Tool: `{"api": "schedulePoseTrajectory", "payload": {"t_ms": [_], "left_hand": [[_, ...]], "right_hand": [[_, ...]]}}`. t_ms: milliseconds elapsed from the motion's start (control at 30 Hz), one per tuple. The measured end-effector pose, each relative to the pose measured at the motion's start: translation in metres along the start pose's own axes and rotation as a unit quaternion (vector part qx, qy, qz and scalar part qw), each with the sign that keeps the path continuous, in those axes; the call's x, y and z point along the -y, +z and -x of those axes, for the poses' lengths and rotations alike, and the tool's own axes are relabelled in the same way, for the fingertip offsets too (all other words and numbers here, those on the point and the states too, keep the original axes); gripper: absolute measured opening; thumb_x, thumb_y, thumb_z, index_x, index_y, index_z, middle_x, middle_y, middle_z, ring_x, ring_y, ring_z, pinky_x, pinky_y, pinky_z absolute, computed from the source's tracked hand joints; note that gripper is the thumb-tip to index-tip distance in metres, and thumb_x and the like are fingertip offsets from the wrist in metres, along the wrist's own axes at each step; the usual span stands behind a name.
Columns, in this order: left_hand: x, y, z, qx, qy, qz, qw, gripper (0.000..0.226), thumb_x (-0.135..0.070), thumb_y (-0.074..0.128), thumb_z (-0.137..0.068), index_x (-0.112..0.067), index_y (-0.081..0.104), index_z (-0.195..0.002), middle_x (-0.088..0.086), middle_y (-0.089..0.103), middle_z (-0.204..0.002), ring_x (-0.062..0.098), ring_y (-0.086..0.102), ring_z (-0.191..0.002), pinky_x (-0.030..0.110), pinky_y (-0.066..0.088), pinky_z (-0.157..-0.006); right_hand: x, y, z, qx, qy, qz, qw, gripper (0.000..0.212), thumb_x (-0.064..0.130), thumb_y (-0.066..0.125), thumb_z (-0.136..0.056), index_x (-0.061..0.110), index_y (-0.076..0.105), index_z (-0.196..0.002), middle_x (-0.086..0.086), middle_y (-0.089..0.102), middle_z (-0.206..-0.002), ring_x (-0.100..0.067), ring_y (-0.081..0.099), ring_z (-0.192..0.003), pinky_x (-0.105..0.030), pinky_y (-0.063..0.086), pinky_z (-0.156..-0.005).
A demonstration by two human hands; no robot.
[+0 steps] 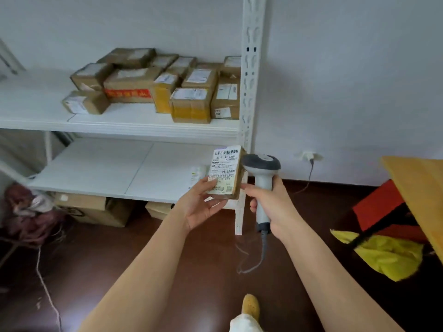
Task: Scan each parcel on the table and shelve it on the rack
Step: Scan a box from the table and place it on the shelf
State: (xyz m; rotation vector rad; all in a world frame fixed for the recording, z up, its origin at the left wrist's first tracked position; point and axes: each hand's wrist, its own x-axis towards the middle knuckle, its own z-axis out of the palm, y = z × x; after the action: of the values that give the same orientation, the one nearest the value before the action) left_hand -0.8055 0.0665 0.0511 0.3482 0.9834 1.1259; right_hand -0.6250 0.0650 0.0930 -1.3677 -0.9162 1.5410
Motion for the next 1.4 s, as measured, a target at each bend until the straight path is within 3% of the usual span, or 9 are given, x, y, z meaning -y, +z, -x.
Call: {"api": "schedulePoseTrajectory", "payload": {"t_ms": [200,333,633,867,1000,1167,1300,1400], "left_hand": [[-0.068,-0.034,-0.042,-0.132,0.048,0.038,0.989,0.023,-0.013,0.065,-0.089,-0.010,0.066,-0.112,0.010,0.069,-0.099,0.024,0.067,-0.090,0.033,0.058,-0.078],[-0.119,-0.054,-0.063,-0.215,0.086,0.106,0.967,0.022,-0.010,0.063,-0.090,-0.006,0.063,-0.112,0.012,0.066,-0.101,0.028,0.064,-0.099,0.036,0.055,-0.091],[-0.191,-0.107,-0.102,-0.265,0.125,0.163,0.942,0.021,-0.005,0.061,-0.091,-0.006,0.060,-0.112,0.017,0.063,-0.104,0.031,0.065,-0.095,0.039,0.057,-0.087],[-0.255,-0.141,-0.167,-0.233,0.131,0.122,0.956,0.068,-0.001,0.071,-0.085,-0.020,0.035,-0.139,0.019,0.055,-0.131,0.033,0.066,-0.101,0.044,0.060,-0.064],[-0.278,-0.146,-0.200,-0.255,0.102,0.062,0.960,0.067,-0.016,0.072,-0.089,-0.020,0.024,-0.136,0.015,0.058,-0.123,0.028,0.069,-0.091,0.048,0.061,-0.068],[-0.288,-0.142,-0.225,-0.255,-0.017,-0.113,0.960,0.054,-0.051,0.062,-0.091,-0.015,0.032,-0.117,0.016,0.070,-0.099,0.028,0.072,-0.063,0.044,0.062,-0.058],[-0.290,-0.148,-0.234,-0.255,-0.035,-0.130,0.958,0.058,-0.047,0.067,-0.089,-0.009,0.042,-0.124,0.016,0.072,-0.095,0.025,0.072,-0.057,0.034,0.057,-0.045],[-0.294,-0.141,-0.236,-0.283,-0.030,-0.064,0.957,0.059,-0.037,0.074,-0.086,-0.008,0.037,-0.121,0.016,0.069,-0.088,0.024,0.069,-0.048,0.033,0.058,-0.045]], "right_hand": [[0.023,0.066,-0.080,0.052,0.005,0.040,0.998,0.042,0.011,0.075,-0.083,0.023,0.052,-0.117,-0.008,0.067,-0.091,-0.012,0.053,-0.056,-0.027,0.051,-0.058],[0.044,0.110,-0.121,0.094,0.000,0.055,0.994,0.046,0.012,0.074,-0.083,0.024,0.051,-0.121,-0.007,0.064,-0.091,-0.013,0.055,-0.058,-0.028,0.050,-0.060],[0.058,0.199,-0.183,0.124,0.000,0.052,0.991,0.042,0.007,0.072,-0.082,0.023,0.054,-0.117,-0.014,0.067,-0.103,-0.011,0.052,-0.053,-0.025,0.049,-0.054],[0.071,0.258,-0.222,0.056,-0.029,0.025,0.998,0.044,0.005,0.073,-0.084,0.018,0.052,-0.121,-0.010,0.064,-0.091,-0.011,0.050,-0.050,-0.021,0.047,-0.047],[0.079,0.290,-0.236,-0.002,-0.040,0.018,0.999,0.044,0.007,0.073,-0.083,0.015,0.053,-0.121,-0.011,0.062,-0.090,-0.007,0.050,-0.045,-0.018,0.046,-0.044],[0.081,0.313,-0.243,-0.059,-0.051,0.000,0.997,0.040,0.008,0.073,-0.084,0.010,0.052,-0.118,-0.005,0.063,-0.078,-0.005,0.050,-0.042,-0.018,0.045,-0.043],[0.080,0.319,-0.242,-0.084,-0.054,-0.008,0.995,0.039,0.008,0.073,-0.084,0.012,0.053,-0.117,0.001,0.065,-0.074,-0.007,0.051,-0.045,-0.019,0.047,-0.047],[0.080,0.318,-0.242,-0.095,-0.062,-0.017,0.993,0.038,0.007,0.074,-0.084,0.012,0.054,-0.116,0.000,0.064,-0.076,-0.008,0.051,-0.047,-0.022,0.047,-0.049]]}}
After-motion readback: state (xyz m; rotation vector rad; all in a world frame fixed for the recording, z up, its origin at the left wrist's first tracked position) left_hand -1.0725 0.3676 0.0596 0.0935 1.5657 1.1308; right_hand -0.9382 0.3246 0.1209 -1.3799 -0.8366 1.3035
